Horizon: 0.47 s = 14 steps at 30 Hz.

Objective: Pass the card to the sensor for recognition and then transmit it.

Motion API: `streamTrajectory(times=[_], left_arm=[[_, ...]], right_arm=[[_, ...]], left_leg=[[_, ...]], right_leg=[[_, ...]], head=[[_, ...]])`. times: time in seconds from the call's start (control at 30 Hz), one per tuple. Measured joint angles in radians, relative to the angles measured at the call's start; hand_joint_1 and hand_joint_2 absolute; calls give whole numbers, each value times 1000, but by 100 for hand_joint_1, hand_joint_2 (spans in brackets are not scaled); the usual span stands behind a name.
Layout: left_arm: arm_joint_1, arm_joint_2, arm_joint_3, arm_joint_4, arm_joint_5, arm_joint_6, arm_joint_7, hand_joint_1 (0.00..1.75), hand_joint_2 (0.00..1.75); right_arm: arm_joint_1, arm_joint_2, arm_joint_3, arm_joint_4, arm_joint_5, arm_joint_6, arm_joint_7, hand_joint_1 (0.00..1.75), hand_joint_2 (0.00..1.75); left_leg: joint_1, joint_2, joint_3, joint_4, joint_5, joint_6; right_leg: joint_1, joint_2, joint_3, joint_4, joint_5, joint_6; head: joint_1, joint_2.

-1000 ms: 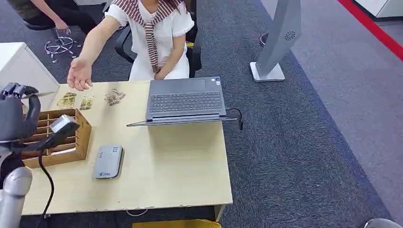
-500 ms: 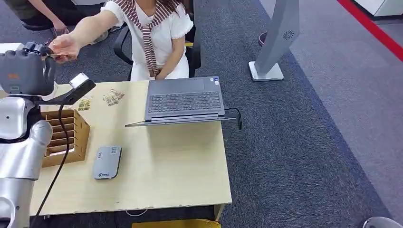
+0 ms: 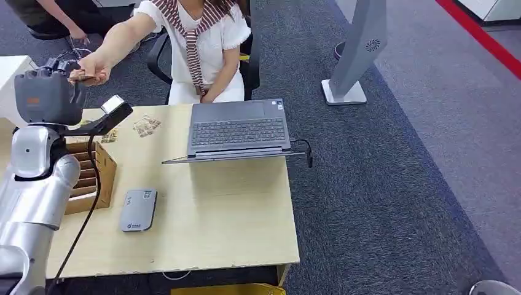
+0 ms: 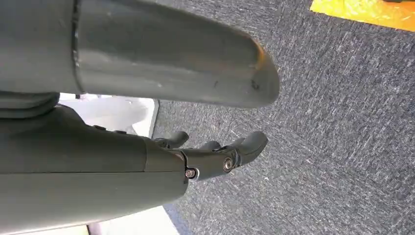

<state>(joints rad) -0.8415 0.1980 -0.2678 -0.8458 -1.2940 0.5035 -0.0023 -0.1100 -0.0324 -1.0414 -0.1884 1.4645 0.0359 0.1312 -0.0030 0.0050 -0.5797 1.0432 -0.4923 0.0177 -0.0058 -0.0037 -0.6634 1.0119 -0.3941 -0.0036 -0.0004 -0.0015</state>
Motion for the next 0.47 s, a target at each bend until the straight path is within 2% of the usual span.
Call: streamTrajectory(times=[0.07, 0.3, 0.4, 0.47], left_arm=[[5, -2, 0, 5, 5, 22, 0, 0, 175], [24, -4, 0, 8, 34, 35, -4, 0, 175], [111, 16, 4, -72, 128, 55, -52, 0, 175], [221, 40, 24, -168, 252, 72, -114, 0, 175]], right_arm=[[0, 0, 0, 0, -7, 0, 1, 0, 0], [2, 0, 0, 0, -11, -1, 3, 0, 0], [8, 3, -8, 0, -30, -3, 10, 0, 0], [16, 5, -11, 1, -40, -2, 14, 0, 0]], left_leg=[[0, 0, 0, 0, 0, 0], [0, 0, -1, 0, 0, 0], [0, 2, 0, -1, -1, 0], [0, 5, 1, -1, -3, -2]], right_leg=[[0, 0, 0, 0, 0, 0], [0, 0, 0, 0, 0, 0], [-1, 2, 0, 0, 0, 0], [-2, 5, 0, 0, -1, 0]], head=[[0, 0], [0, 0], [0, 0], [0, 0]])
